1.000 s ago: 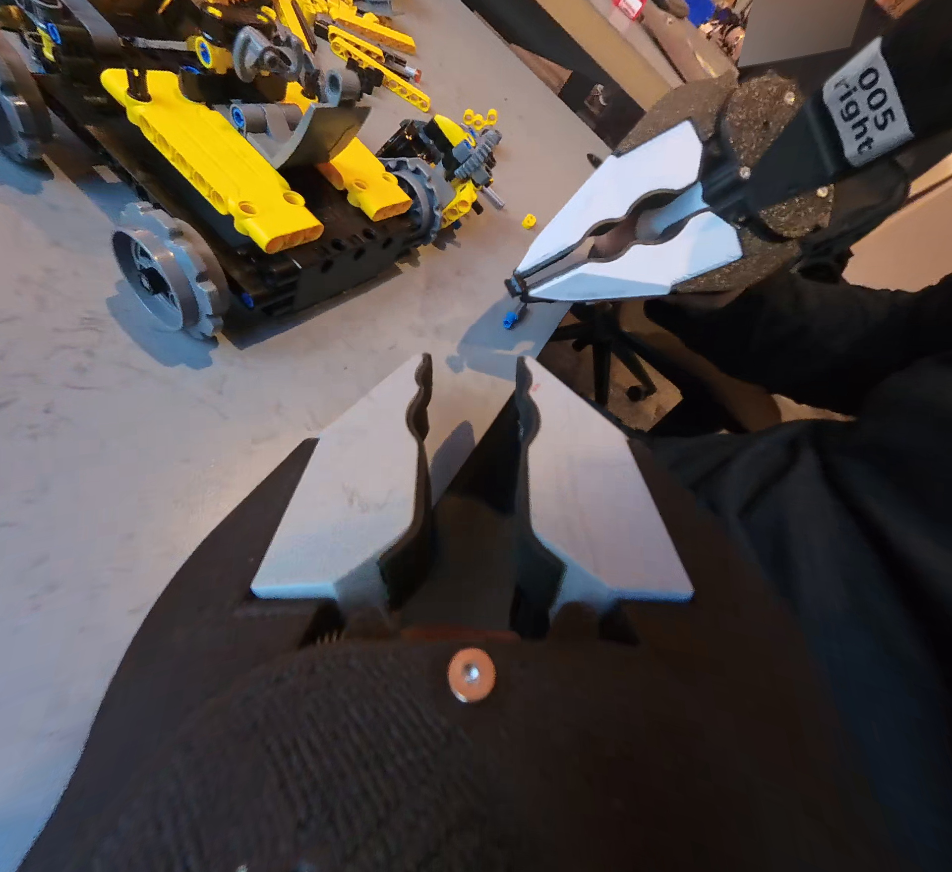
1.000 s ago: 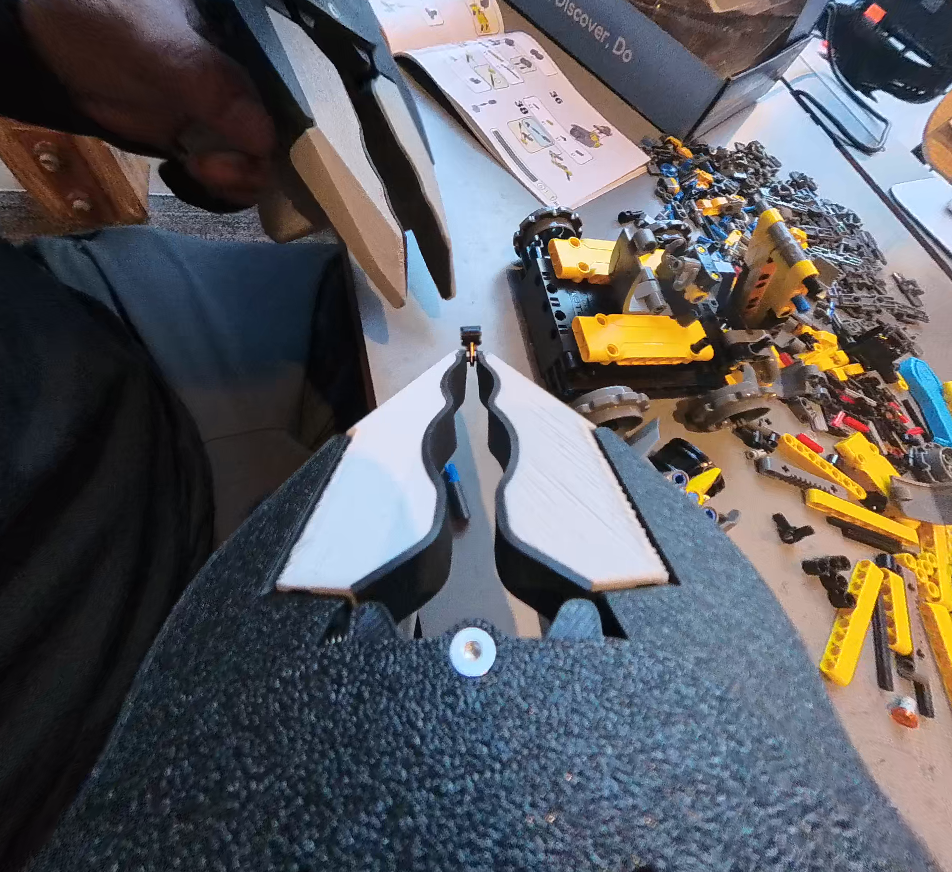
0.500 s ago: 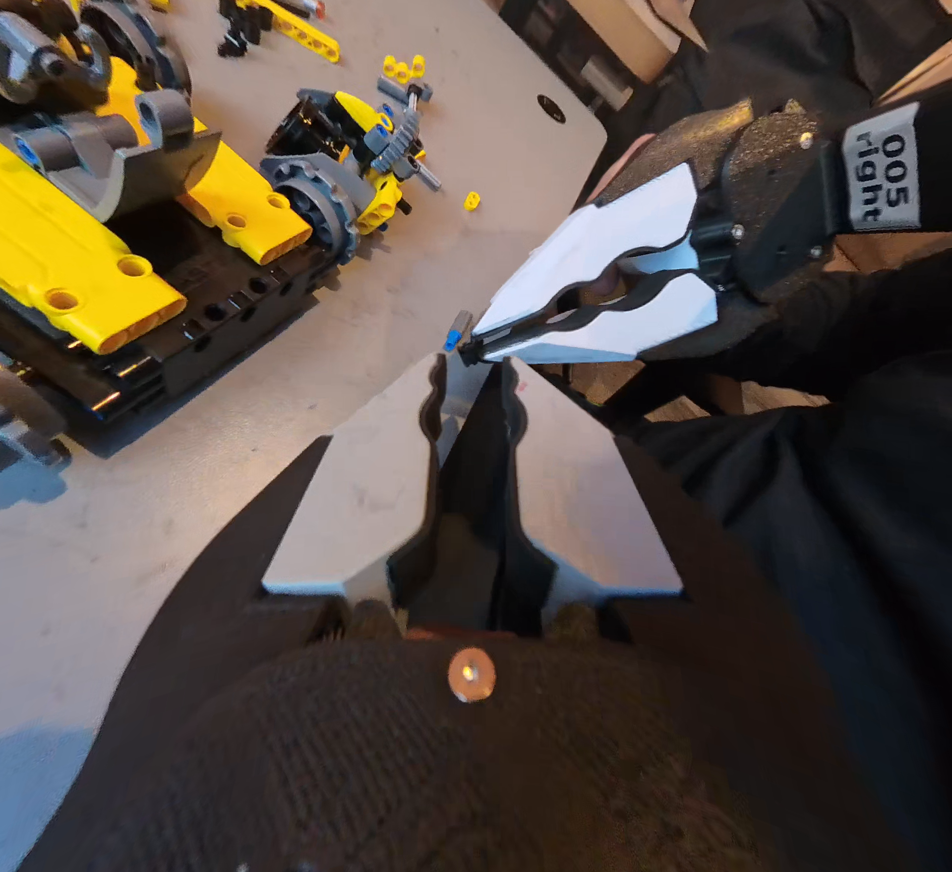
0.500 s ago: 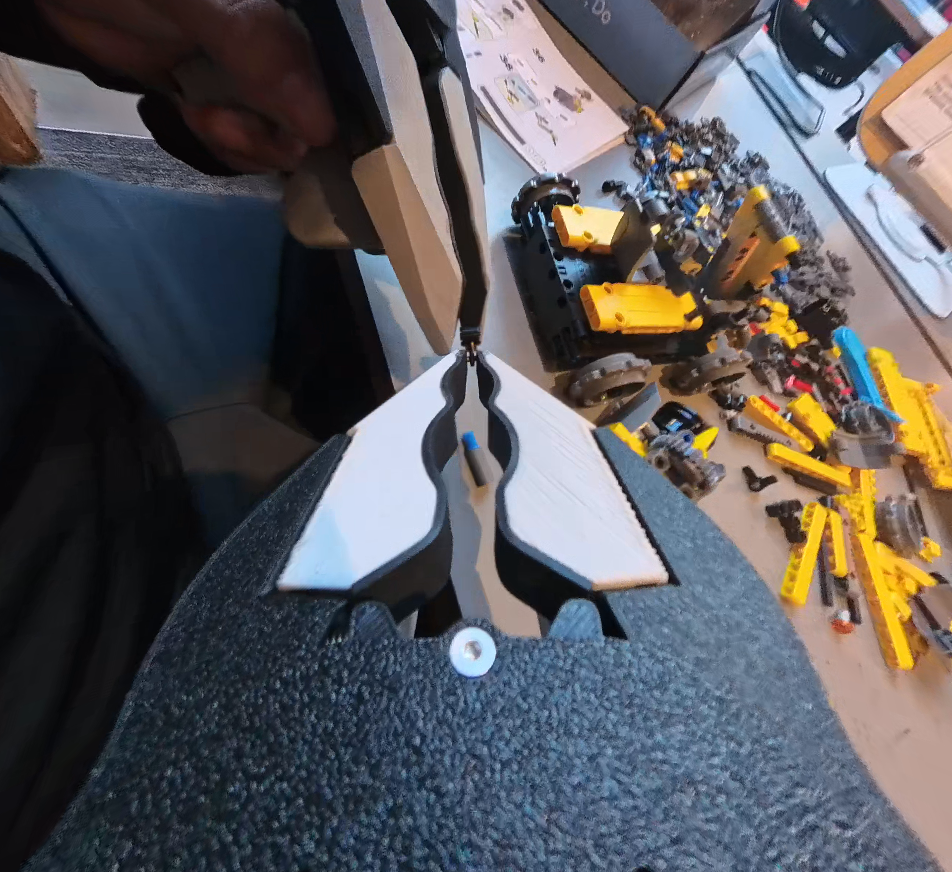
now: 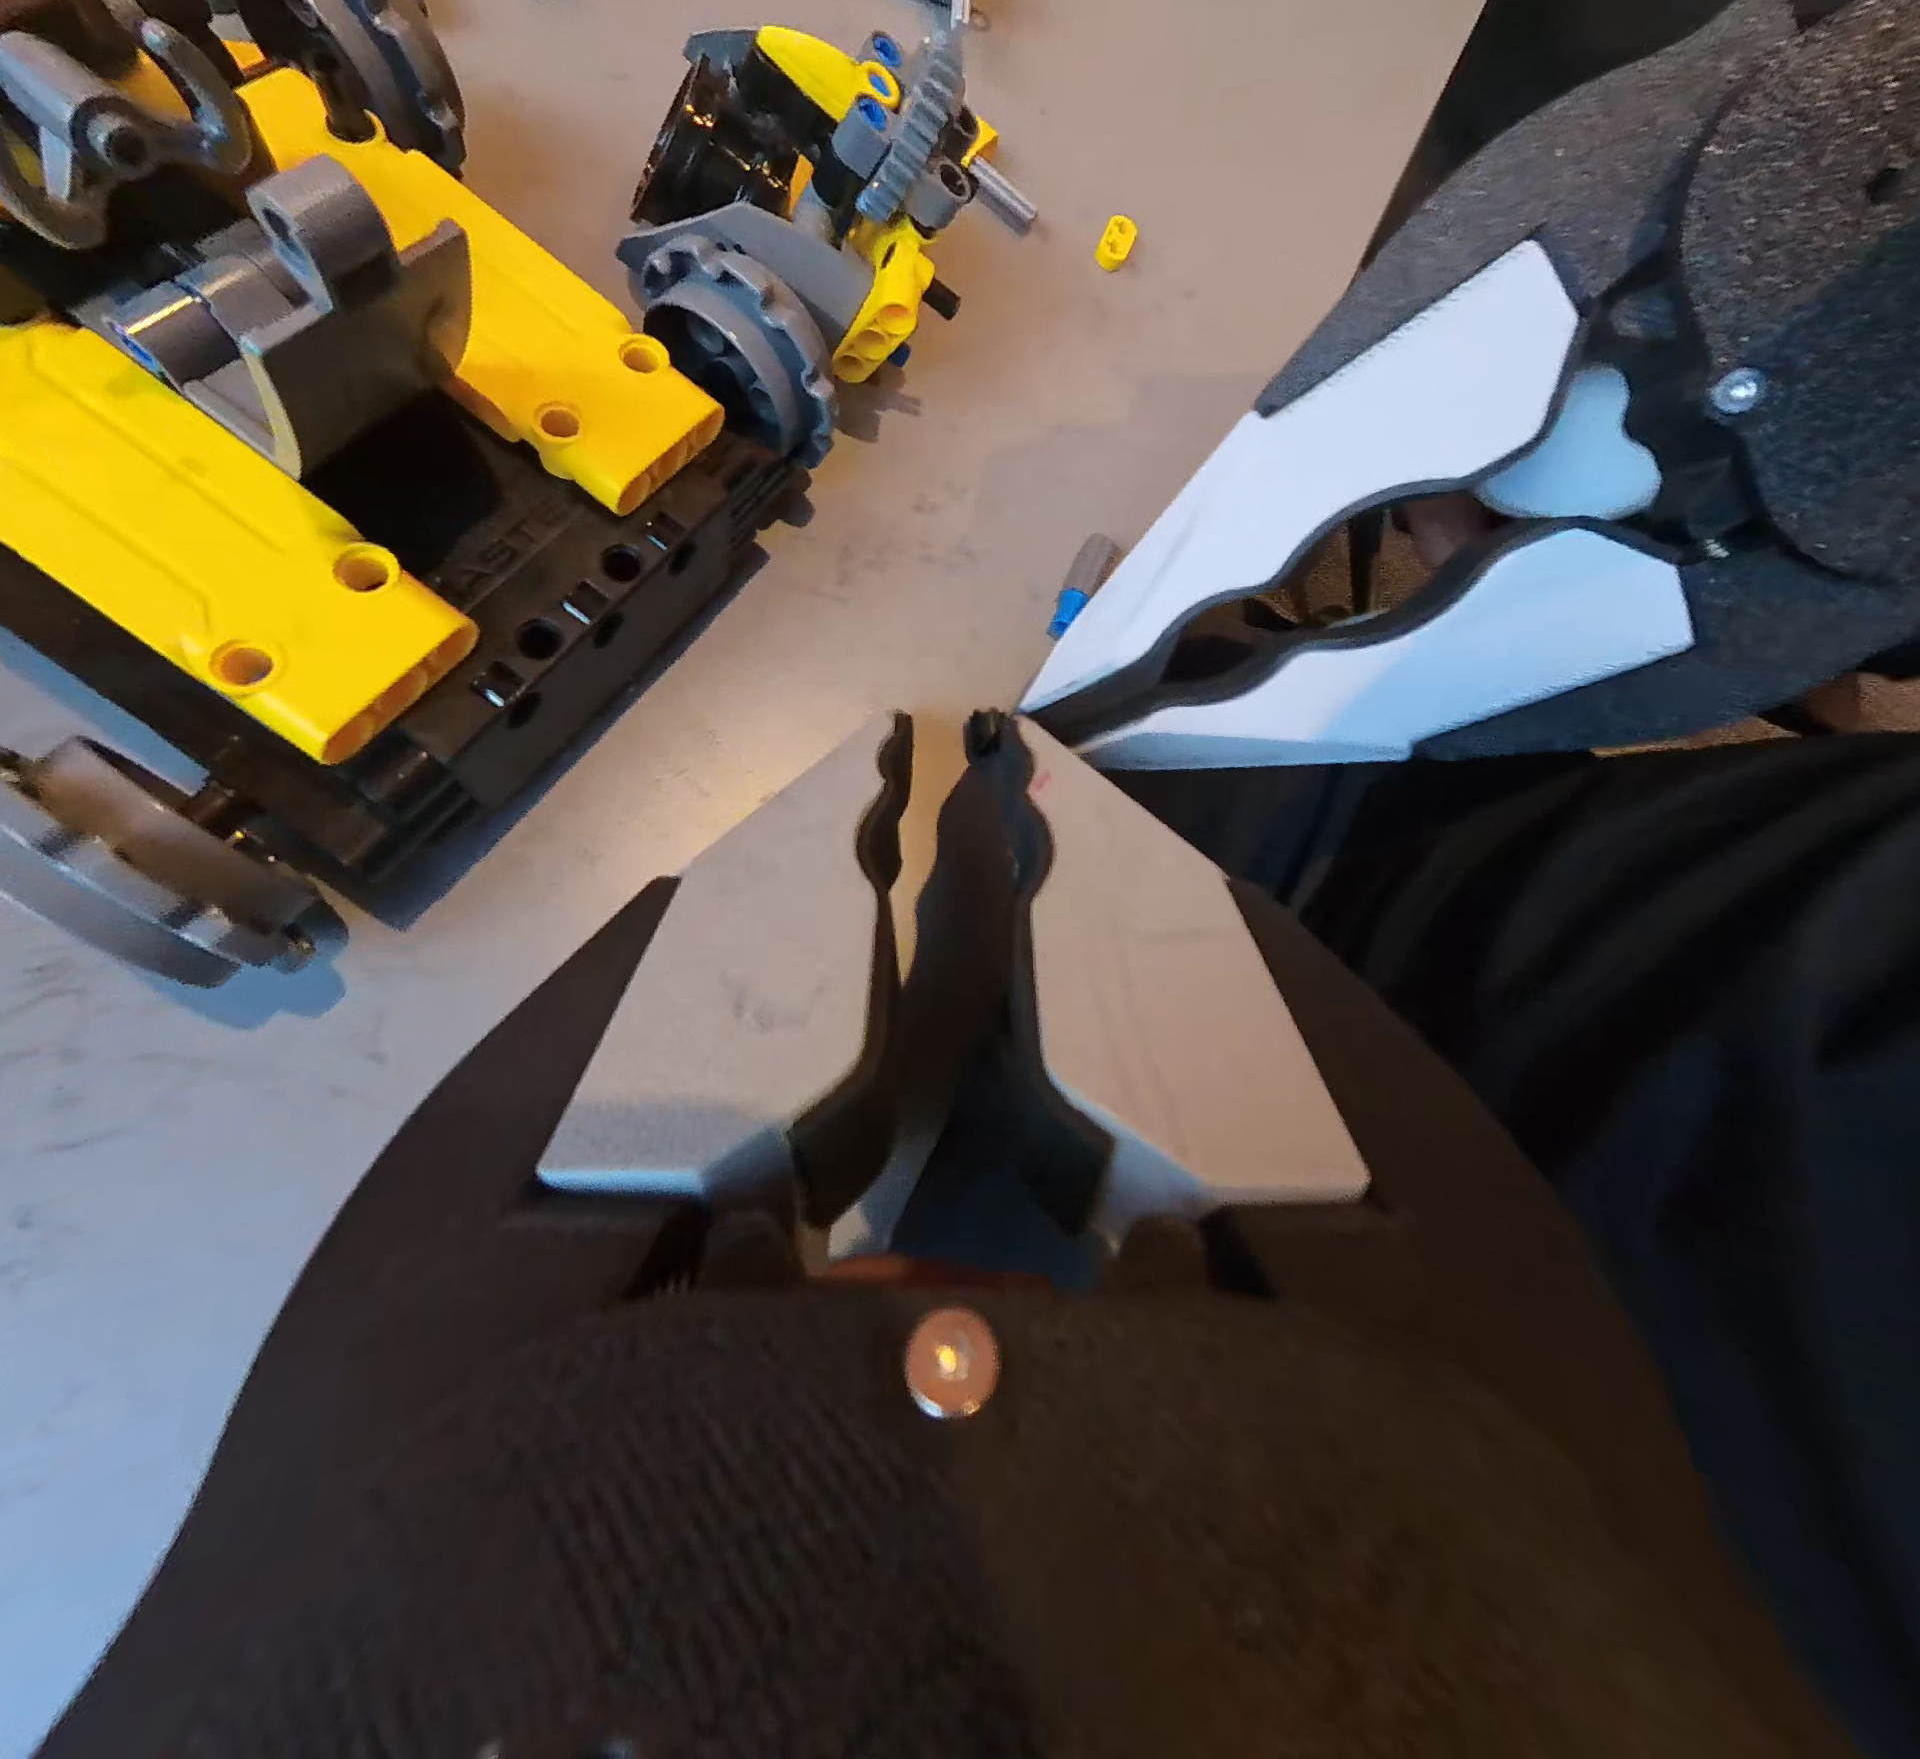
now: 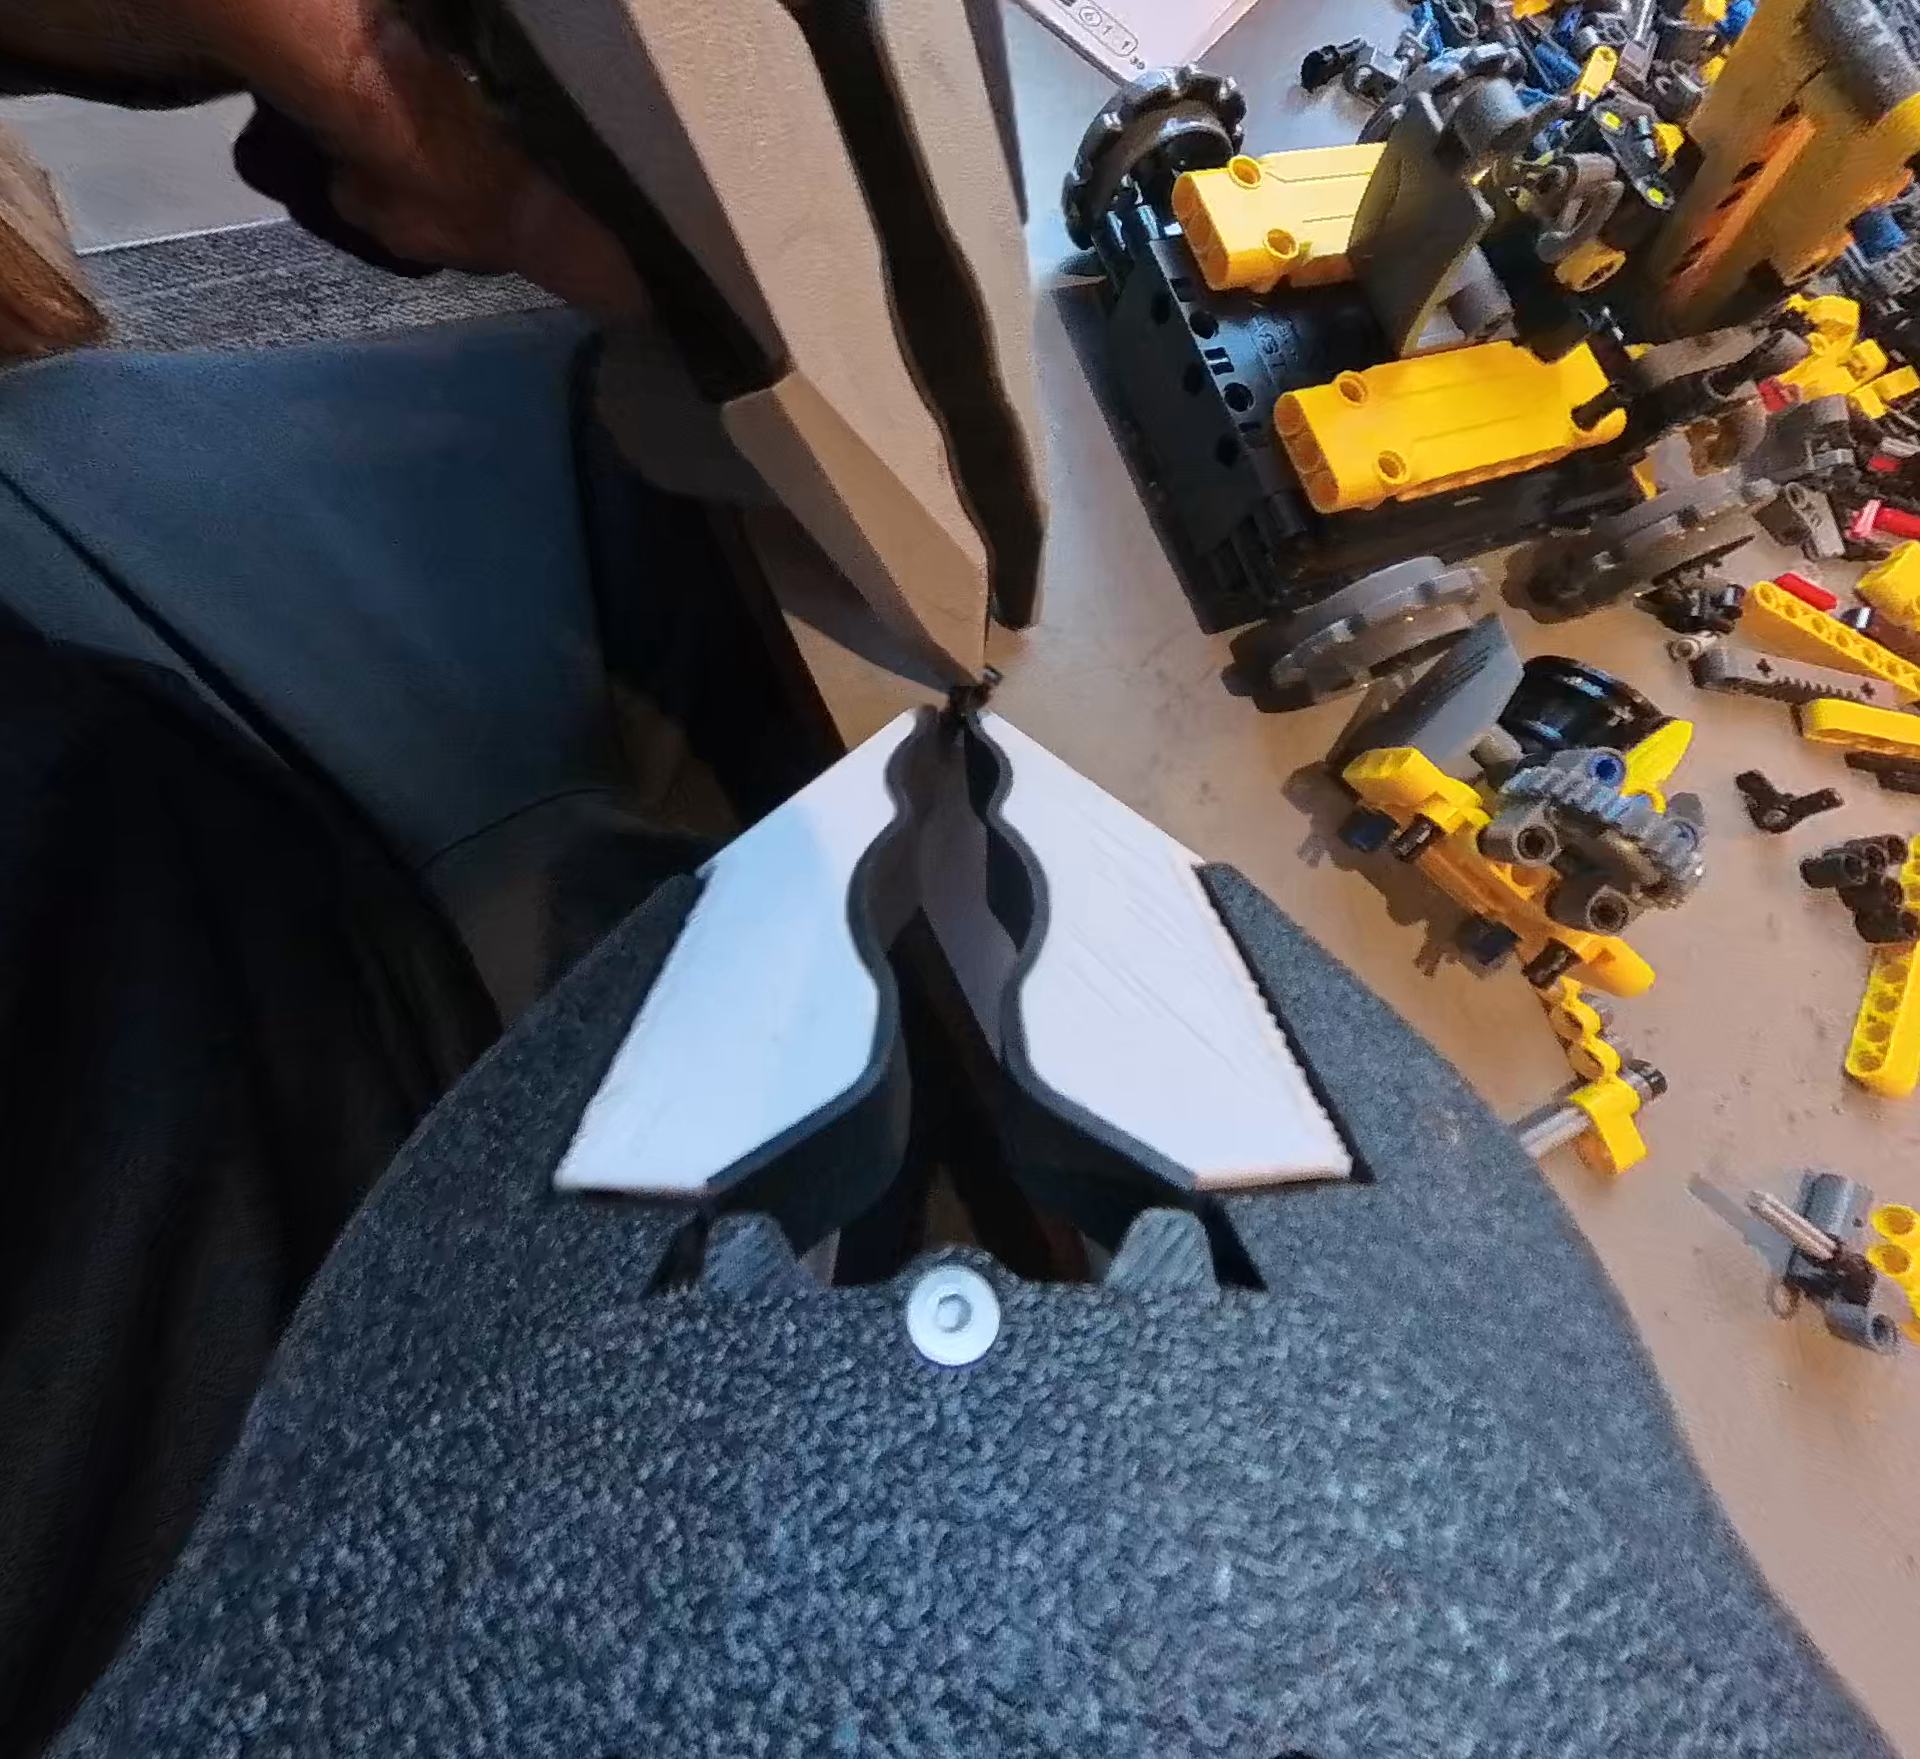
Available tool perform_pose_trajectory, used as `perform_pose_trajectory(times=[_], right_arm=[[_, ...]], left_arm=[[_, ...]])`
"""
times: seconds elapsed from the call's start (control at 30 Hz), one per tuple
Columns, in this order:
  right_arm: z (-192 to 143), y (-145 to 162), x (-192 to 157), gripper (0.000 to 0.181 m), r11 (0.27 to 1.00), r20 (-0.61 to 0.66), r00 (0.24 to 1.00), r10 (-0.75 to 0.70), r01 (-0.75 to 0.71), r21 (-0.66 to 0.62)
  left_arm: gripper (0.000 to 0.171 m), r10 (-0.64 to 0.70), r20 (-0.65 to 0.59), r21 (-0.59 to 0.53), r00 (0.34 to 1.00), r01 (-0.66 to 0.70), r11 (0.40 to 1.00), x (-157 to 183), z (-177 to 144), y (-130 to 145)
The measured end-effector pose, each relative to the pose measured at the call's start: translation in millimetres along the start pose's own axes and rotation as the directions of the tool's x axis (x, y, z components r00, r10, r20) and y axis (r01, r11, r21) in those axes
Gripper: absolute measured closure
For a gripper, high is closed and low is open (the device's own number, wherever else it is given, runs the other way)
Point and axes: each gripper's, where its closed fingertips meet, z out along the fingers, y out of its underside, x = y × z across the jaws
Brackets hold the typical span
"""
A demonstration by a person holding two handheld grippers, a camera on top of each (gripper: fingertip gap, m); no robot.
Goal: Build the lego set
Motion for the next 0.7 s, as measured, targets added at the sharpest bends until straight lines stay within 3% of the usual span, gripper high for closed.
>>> perform_pose_trajectory(times=[0.2, 0.4, 0.7], right_arm=[[-15.8, 2.6, 2.7, 0.162, 1.000, 0.044, 0.999, 0.010, -0.010, 0.007], [-37.3, 25.0, 27.6, 0.157, 1.000, 0.139, 0.990, -0.013, 0.015, -0.011], [-23.4, 29.4, 20.5, 0.174, 0.999, 0.339, 0.940, -0.044, 0.046, 0.000]], left_arm=[[0.156, 0.017, 0.010, 0.004, 1.000, -0.017, 1.000, -7.8, -5.2, 1.2], [0.149, 0.077, -0.076, -0.016, 0.994, -0.078, 0.997, 0.9, -12.9, 6.1], [0.163, 0.125, -0.030, -0.080, 0.992, -0.127, 0.989, -2.4, -3.9, 5.9]])
